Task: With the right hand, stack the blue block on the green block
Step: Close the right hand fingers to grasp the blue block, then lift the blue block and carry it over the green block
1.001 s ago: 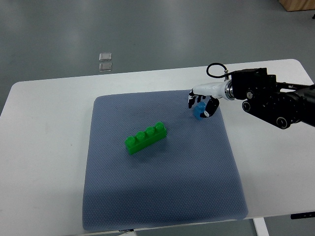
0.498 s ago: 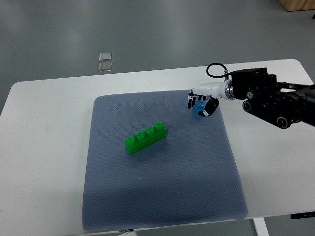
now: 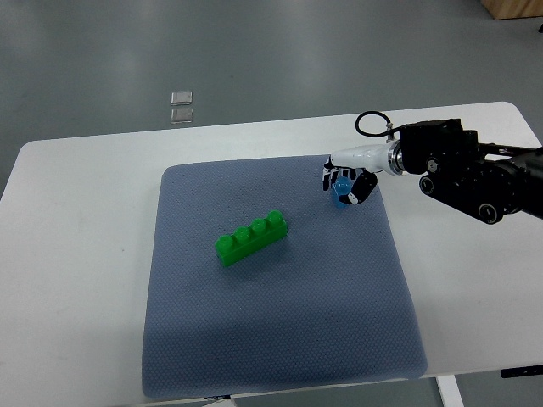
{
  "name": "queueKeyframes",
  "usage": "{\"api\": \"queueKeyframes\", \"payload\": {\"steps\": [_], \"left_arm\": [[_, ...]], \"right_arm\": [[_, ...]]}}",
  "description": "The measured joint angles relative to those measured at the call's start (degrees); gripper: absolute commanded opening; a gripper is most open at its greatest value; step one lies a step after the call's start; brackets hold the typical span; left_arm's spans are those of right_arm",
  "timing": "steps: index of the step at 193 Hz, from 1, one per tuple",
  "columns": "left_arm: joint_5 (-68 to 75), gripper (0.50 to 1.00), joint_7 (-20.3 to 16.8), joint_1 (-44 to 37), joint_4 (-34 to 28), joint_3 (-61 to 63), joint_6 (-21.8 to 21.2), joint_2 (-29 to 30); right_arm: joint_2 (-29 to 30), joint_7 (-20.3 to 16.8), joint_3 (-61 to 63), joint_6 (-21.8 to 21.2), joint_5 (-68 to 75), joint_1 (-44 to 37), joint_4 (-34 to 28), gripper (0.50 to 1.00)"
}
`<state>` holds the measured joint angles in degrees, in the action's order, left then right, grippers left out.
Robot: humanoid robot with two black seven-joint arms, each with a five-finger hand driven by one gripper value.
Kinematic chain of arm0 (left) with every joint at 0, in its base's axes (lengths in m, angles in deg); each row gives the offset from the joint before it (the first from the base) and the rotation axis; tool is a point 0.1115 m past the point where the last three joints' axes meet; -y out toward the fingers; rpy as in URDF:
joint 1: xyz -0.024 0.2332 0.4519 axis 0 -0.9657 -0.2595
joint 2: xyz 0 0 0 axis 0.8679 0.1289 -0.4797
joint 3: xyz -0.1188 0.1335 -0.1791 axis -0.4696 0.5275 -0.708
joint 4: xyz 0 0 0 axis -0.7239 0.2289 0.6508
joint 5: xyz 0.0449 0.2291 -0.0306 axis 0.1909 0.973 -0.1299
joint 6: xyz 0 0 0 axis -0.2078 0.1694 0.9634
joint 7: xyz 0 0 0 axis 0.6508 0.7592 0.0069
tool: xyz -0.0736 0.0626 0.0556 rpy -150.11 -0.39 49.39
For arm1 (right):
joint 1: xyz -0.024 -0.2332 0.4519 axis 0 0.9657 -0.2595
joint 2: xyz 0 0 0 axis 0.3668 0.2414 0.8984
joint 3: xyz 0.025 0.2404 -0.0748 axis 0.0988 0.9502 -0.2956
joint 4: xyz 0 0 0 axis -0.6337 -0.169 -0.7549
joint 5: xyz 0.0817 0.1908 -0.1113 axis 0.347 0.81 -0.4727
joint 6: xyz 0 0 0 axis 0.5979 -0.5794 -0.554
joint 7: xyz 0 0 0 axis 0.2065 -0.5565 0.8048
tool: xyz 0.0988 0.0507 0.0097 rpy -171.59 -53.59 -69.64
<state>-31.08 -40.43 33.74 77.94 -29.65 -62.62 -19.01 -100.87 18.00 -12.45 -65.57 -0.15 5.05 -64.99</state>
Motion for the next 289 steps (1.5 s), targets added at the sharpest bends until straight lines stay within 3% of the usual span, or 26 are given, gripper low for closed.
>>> {"api": "queueKeyframes", "payload": {"steps": [101,237,289], "left_arm": [[0.0,1.0,0.1,0.0,0.0,0.2,0.0,0.0],[0.0,1.0,0.0,0.0,-0.1,0.0,0.0,0.0],[0.0,1.0,0.0,0.0,0.0,0.0,0.0,0.0]], "right_arm": [[-0.6,1.3,0.1,0.2,0.4,-1.7,-1.6,0.58],[-2.3,2.9,7.2,-0.1,5.1,-4.2,-24.1,0.582],[-1.1,2.6,7.2,1.9,5.3,-2.5,-25.1,0.58]]}}
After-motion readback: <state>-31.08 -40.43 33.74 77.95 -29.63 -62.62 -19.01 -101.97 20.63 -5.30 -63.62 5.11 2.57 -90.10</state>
